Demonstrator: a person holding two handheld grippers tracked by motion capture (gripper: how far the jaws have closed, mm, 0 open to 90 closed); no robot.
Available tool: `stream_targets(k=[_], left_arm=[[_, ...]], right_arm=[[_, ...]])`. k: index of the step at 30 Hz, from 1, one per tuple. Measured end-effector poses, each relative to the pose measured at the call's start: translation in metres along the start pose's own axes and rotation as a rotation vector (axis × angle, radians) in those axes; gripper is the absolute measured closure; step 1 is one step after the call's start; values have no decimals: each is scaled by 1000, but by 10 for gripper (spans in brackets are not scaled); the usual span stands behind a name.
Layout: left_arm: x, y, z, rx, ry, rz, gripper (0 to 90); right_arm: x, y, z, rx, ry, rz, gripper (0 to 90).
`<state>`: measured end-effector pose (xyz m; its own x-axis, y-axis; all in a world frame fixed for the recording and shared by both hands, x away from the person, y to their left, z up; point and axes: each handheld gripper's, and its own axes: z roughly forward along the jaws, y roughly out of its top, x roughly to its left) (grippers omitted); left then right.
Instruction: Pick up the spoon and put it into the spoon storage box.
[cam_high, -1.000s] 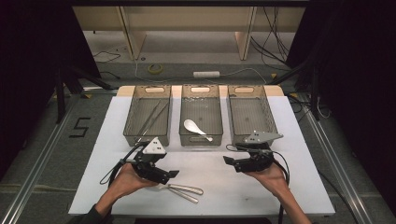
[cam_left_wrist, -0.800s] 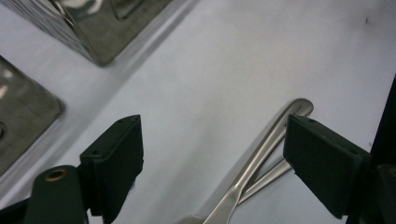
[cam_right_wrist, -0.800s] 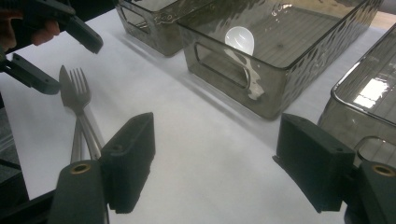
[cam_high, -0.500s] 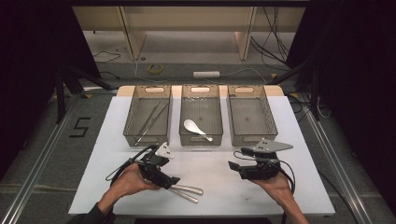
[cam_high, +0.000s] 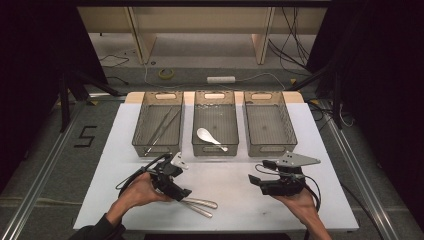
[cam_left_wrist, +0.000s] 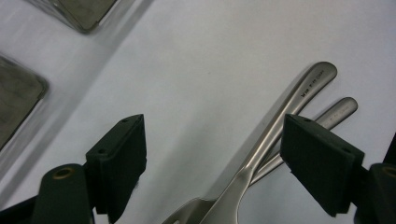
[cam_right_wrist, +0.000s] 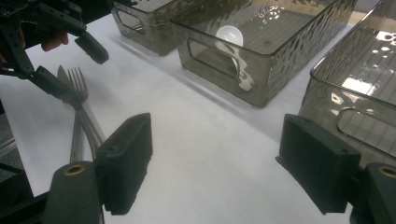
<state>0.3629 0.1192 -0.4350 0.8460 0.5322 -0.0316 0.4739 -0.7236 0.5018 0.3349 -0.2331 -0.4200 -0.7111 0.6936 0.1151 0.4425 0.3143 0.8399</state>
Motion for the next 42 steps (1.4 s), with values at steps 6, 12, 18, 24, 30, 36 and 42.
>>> stream_targets(k=[6, 12, 18, 24, 30, 36, 42], left_arm=[[-1, 3, 5, 35, -5, 19, 235], [-3, 4, 7, 67, -3, 37, 245], [-5, 6, 7, 91, -4, 58, 269], [-7, 8, 9, 116, -12, 85, 299], [-12, 10, 13, 152, -19, 118, 334], [-14, 10, 17, 185, -29, 137, 383], [-16, 11, 20, 197, -35, 149, 416]], right_arm=[[1, -2, -2, 1, -2, 2, 262], [2, -3, -4, -1, 0, 0, 261], [3, -6, -6, 3, 0, 7, 261], [3, -8, -6, 1, 5, 12, 261], [2, -10, -6, 1, 9, 17, 262], [3, -11, -6, 4, 14, 14, 262], [3, -11, -7, 7, 10, 21, 261]])
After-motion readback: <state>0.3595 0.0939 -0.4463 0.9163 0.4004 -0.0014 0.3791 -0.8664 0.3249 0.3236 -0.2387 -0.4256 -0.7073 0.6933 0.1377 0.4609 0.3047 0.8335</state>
